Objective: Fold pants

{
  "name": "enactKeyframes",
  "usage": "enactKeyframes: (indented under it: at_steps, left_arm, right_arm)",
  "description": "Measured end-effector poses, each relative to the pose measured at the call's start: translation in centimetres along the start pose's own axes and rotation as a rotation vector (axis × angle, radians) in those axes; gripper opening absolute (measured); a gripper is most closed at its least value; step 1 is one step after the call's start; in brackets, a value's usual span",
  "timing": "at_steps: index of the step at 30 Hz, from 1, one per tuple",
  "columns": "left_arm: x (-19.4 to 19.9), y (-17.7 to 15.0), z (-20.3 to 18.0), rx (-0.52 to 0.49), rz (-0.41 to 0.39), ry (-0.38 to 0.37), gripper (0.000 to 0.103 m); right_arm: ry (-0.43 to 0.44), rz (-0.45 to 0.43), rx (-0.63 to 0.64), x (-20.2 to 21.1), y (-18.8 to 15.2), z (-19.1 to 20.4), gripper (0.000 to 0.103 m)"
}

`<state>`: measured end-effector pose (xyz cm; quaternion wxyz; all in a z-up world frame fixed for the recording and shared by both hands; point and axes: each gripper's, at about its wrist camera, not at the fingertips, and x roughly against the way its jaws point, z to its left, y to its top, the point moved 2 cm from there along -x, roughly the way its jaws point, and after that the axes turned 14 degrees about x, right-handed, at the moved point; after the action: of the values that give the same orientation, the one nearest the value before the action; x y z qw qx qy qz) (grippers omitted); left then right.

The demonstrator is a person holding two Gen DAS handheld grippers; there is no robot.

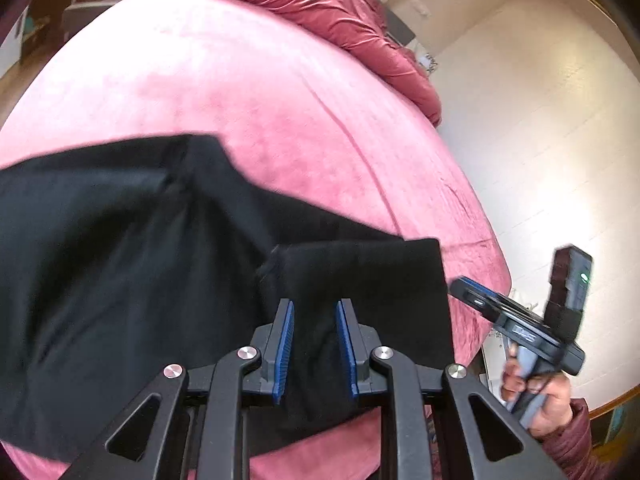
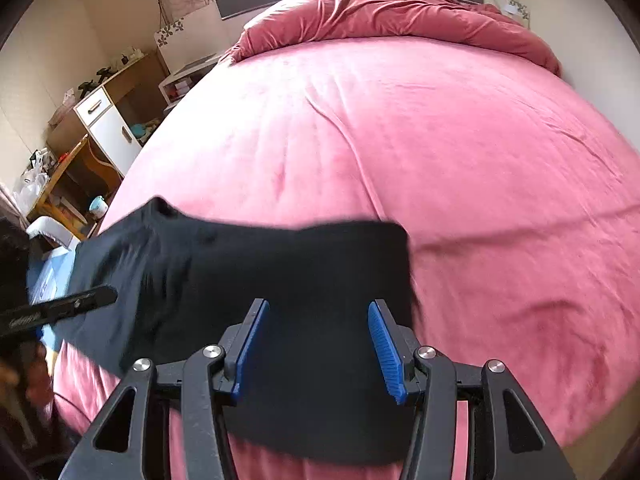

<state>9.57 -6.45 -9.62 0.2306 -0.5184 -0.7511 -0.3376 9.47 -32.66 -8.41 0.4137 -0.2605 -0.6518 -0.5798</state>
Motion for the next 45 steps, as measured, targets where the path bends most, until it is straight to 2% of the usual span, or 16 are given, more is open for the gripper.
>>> enactKeyframes:
  at_steps: [3, 6, 7, 8, 10, 12, 18, 24, 26, 34, 38, 45]
  left_arm:
    - [-1.9, 0.7, -1.2, -0.040, 0.015, 0.030, 0.022]
    - [-4.9, 0.6, -0.6, -0.025, 0.058, 0.125, 0.022]
    - [-6.0, 0.4, 0.2, -0.007, 0.072, 0.179, 0.022]
    - [-6.7, 0.2, 1.1, 0.013, 0.084, 0.205, 0.024]
    - [-6.9, 0.0, 2.5, 0.072, 0.075, 0.151, 0.025]
    - [-6.5, 0.1, 2.9, 0.085, 0.069, 0.131, 0.025]
    - [-5.9, -0.6, 1.1, 0.029, 0.014, 0.178, 0.025]
    - [-2.4, -1.9, 0.4, -0.032, -0.092, 0.264, 0.026]
    - [-0.7, -2.0, 0.1, -0.025, -0.112, 0.269, 0.029]
    - [3.2, -3.4, 2.9, 0.028, -0.161, 0.309, 0.031]
    - [4.4, -4.2, 4.8, 0.075, -0.178, 0.318, 0.032]
    - [5.8, -4.7, 6.2, 0.118, -0.202, 0.324, 0.033]
  right_arm:
    - [-0.011, 0.029, -0.026, -2.2, 1.3, -0.5, 0.052]
    - [-0.025, 0.057, -0.064, -3.9, 1.2, -1.1, 0.052]
    - [-0.019, 0.063, -0.078, -4.6, 1.1, -1.3, 0.052]
    - [-0.016, 0.068, -0.088, -5.0, 0.6, -1.6, 0.052]
    - [-0.009, 0.076, -0.099, -5.6, 0.4, -2.1, 0.052]
    - [-0.011, 0.082, -0.094, -6.2, -0.1, -2.1, 0.052]
    - [-0.059, 0.075, -0.054, -6.7, -0.7, -1.2, 0.053]
    - [-0.106, 0.067, -0.006, -6.3, -0.5, -0.3, 0.054]
    - [-0.116, 0.060, -0.002, -5.8, -0.3, 0.0, 0.056]
    - [-0.143, -0.012, 0.036, -3.0, 0.7, 3.4, 0.058]
    - [-0.088, -0.029, 0.069, -2.2, 0.7, 6.2, 0.059]
    - [0.034, -0.005, 0.111, -2.1, -0.8, 11.1, 0.062]
